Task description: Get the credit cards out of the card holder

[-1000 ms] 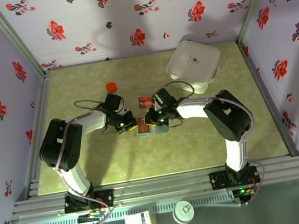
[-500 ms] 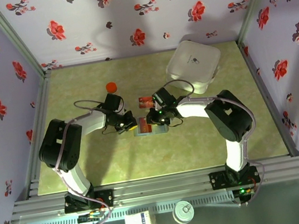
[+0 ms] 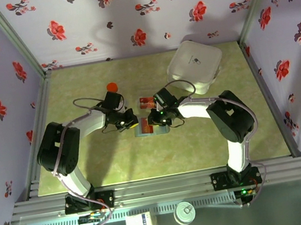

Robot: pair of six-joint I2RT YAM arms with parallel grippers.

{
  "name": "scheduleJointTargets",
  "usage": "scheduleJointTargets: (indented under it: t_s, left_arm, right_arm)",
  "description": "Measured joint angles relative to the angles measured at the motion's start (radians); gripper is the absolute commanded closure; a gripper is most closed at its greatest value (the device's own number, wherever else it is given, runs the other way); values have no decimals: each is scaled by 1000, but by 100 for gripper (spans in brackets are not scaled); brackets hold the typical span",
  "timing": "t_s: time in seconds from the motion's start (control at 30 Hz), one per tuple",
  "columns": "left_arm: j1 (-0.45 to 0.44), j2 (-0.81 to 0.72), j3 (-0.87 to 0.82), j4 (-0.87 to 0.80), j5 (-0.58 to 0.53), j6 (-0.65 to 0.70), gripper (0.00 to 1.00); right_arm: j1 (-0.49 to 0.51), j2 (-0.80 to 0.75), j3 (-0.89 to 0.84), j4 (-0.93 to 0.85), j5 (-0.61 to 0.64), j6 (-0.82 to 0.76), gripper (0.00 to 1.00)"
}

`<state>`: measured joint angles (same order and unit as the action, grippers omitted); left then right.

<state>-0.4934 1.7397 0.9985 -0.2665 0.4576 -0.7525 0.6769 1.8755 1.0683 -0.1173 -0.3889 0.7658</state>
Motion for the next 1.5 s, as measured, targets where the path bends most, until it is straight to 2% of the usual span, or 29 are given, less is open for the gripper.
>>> scheduleJointTargets:
  t_s: [0.3, 0.7, 1.5]
  left_arm:
    - [-35, 15, 27, 7, 26, 0, 100]
    - [-38, 66, 28, 3, 21, 0, 100]
    - [-38, 76, 27, -1, -5, 0, 100]
  right_arm:
    - [-3, -12, 0, -17, 8, -8, 78]
    - [-26, -64, -23, -6, 6, 1, 75]
    - [-38, -28, -70, 77, -59, 57, 75]
